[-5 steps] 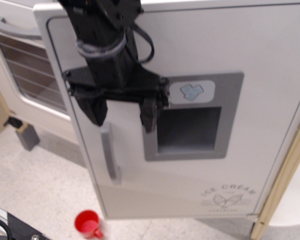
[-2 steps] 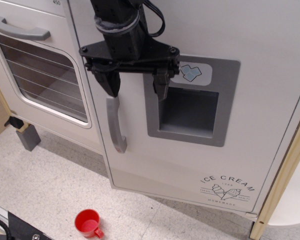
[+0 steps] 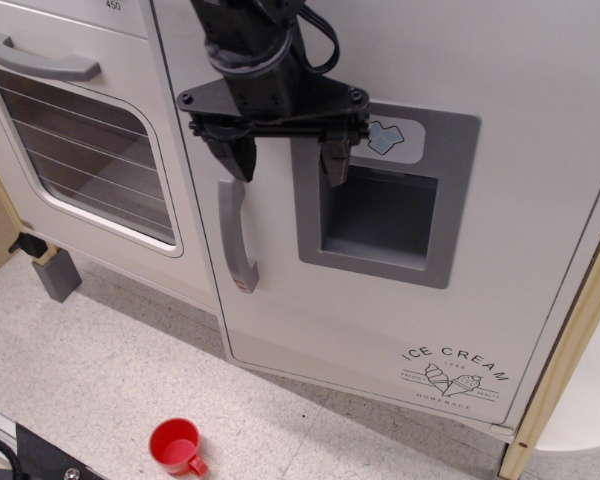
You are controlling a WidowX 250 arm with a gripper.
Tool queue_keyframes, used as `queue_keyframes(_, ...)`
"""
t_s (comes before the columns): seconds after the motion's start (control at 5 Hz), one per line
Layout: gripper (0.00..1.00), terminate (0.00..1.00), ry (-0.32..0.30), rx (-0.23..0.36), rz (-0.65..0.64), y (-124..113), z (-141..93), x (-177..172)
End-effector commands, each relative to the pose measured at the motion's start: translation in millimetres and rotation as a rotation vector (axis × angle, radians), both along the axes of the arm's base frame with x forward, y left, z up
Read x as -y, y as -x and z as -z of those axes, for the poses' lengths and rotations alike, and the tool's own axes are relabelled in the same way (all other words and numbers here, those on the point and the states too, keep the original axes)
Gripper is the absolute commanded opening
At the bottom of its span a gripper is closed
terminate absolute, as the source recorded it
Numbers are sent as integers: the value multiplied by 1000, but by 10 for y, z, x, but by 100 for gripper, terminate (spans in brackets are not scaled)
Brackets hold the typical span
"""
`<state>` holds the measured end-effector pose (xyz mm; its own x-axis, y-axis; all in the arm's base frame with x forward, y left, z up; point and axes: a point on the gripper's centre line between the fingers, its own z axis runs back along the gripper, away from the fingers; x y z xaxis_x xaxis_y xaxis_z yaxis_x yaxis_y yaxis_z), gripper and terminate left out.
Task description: Close fridge
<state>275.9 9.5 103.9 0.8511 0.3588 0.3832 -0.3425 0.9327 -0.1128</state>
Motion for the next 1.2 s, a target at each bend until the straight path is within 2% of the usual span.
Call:
queue_keyframes(0.0, 100, 0, 9, 80, -77, -255, -201, -112)
queue_keyframes(0.4, 100, 0, 15, 86, -105, -246, -214, -72)
queue_keyframes(0.6, 100, 0, 38, 33, -77, 2, -233, -13)
queue_keyframes(0.8, 100, 0, 35, -46, -31, 322, -264, 26)
queue_keyframes(1.0, 100, 100, 35, -46, -31, 322, -264, 26)
